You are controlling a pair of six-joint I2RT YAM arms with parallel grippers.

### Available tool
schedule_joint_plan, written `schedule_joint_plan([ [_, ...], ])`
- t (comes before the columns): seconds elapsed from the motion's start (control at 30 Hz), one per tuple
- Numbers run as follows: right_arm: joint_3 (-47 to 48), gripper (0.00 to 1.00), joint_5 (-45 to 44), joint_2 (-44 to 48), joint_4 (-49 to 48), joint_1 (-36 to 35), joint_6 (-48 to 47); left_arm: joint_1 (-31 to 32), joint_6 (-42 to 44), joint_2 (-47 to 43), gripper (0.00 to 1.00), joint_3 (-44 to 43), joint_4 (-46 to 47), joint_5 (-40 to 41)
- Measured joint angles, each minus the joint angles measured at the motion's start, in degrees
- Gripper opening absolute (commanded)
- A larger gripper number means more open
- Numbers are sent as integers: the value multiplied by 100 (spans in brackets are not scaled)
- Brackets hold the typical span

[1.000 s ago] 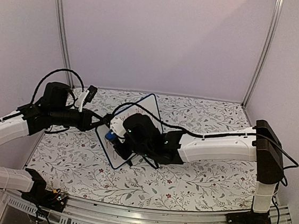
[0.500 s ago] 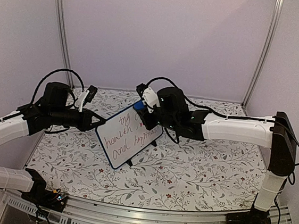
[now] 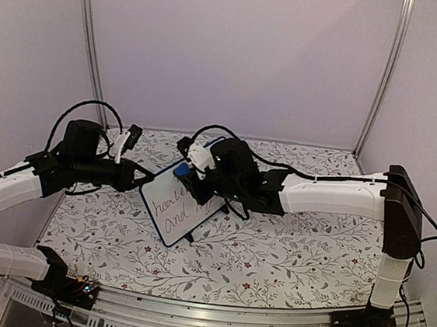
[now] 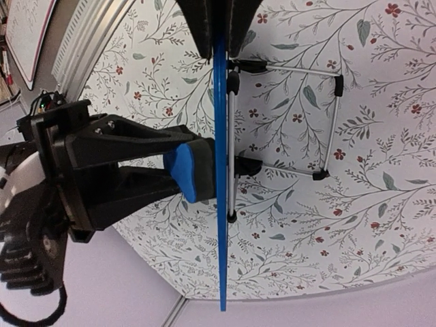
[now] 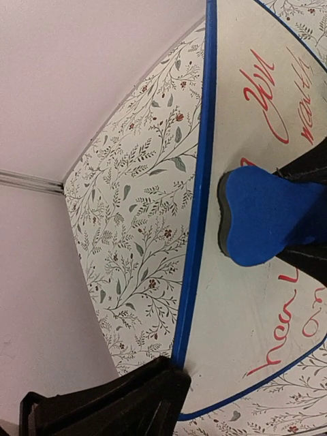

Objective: Erase the whiteboard
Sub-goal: Erase the center of the board.

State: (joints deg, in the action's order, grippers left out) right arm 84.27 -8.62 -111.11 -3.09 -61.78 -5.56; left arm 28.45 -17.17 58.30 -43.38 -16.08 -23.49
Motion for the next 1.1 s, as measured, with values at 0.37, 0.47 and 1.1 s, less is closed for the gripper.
schedule_joint_plan([
  [0.37, 173, 15, 4, -146, 85, -48, 70, 0, -2, 0, 0, 2, -13, 90],
  [0.47, 181, 15, 13, -146, 109, -48, 81, 0, -2, 0, 0, 4, -13, 90],
  [1.1, -341, 14, 15, -146, -262, -107, 398, 0, 0, 0, 0, 4, -13, 111],
])
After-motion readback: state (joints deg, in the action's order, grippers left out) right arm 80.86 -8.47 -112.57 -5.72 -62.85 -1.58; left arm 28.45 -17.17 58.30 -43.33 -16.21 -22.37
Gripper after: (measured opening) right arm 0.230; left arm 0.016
